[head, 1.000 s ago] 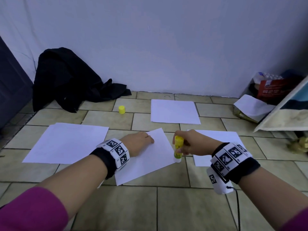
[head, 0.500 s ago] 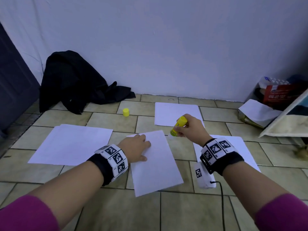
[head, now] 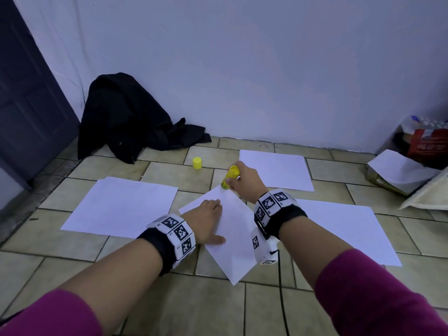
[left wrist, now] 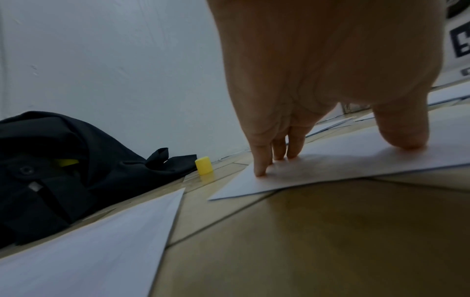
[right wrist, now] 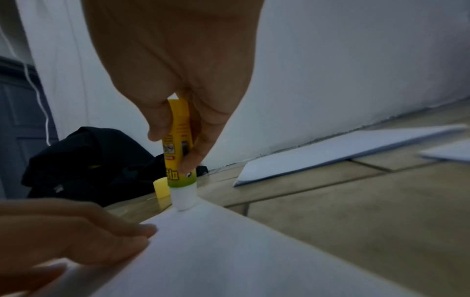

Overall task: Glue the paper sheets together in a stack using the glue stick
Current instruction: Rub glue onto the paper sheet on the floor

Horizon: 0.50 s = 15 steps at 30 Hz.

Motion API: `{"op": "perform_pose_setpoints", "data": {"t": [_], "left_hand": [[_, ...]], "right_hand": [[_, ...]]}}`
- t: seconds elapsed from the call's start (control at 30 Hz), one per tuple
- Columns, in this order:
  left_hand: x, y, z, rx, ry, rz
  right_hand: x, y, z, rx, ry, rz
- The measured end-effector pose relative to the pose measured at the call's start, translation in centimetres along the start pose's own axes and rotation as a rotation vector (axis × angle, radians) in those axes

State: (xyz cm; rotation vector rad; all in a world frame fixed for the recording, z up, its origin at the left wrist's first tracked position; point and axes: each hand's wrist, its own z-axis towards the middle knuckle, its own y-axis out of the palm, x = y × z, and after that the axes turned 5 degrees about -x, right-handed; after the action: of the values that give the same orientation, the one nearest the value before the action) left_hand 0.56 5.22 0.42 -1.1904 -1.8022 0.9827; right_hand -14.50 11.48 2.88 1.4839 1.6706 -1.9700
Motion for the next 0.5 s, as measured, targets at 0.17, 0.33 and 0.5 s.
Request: {"op": "perform_pose_setpoints", "data": {"t": [0.17, 0.33, 0.5], "left_hand": [[-0.3, 0.2, -0.1, -0.009, 0.0, -0.02], [0.0, -0.2, 0.1, -0.043, -0.008, 0.006], [0.4, -1.3, 0.8, -0.058, -0.026, 0.078]], "right_hand": [[-0.1, -1.0, -0.3, -0.093, -0.003, -0.185], [1.3, -3.0, -3.3, -0.187, -0.029, -0.364], [2.9, -5.1, -6.9, -0.264, -0.033, -0.381]]}}
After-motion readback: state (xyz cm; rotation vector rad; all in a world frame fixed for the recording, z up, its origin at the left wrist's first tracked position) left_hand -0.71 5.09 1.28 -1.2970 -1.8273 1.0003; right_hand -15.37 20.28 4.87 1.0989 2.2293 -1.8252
